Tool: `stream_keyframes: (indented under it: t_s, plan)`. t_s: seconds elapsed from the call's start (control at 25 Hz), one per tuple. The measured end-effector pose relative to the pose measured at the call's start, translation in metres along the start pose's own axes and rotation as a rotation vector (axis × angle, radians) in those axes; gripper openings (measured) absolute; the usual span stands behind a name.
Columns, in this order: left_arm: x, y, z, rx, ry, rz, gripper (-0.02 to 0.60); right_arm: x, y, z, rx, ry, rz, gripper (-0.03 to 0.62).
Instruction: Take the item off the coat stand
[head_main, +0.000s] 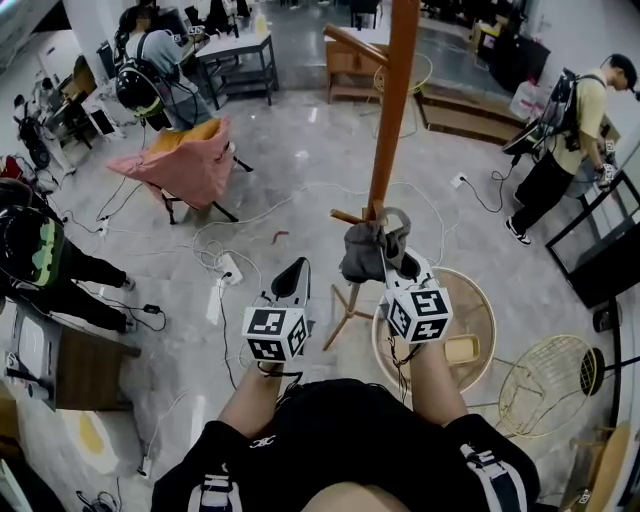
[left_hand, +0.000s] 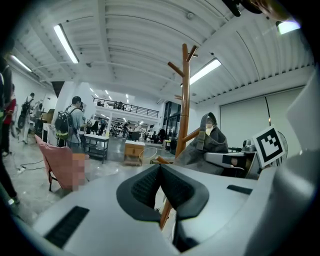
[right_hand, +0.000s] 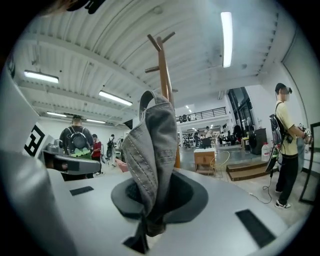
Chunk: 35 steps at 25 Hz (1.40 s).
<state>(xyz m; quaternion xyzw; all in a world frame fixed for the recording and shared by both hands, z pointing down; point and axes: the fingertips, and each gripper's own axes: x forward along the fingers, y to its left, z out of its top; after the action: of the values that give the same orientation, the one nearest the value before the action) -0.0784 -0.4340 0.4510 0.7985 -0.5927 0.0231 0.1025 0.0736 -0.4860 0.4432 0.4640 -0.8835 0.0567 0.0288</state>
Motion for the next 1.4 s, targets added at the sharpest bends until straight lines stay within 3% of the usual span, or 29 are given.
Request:
stream_keyframes:
  t_s: [0.36, 0.6, 0.88, 1.4]
  plan:
    - [0.006, -0.027, -0.001, 0.008, -0.004, -0.088, 0.015, -0.055, -0.003, 0.01, 0.006, -0.047, -0.056, 0.051]
    - [0.024, -0.051, -0.005, 0.021, 0.009, -0.165, 0.015, -0.076, -0.051, -0.018, 0.091, -0.022, -0.188, 0.051]
    - [0.038, -0.092, -0.013, 0.037, 0.029, -0.243, 0.015, -0.115, -0.105, -0.056, 0.106, 0.043, -0.355, 0.051]
    - [0.045, -0.117, -0.02, 0.057, 0.041, -0.297, 0.015, -0.144, -0.122, -0.063, 0.12, 0.031, -0.408, 0.049]
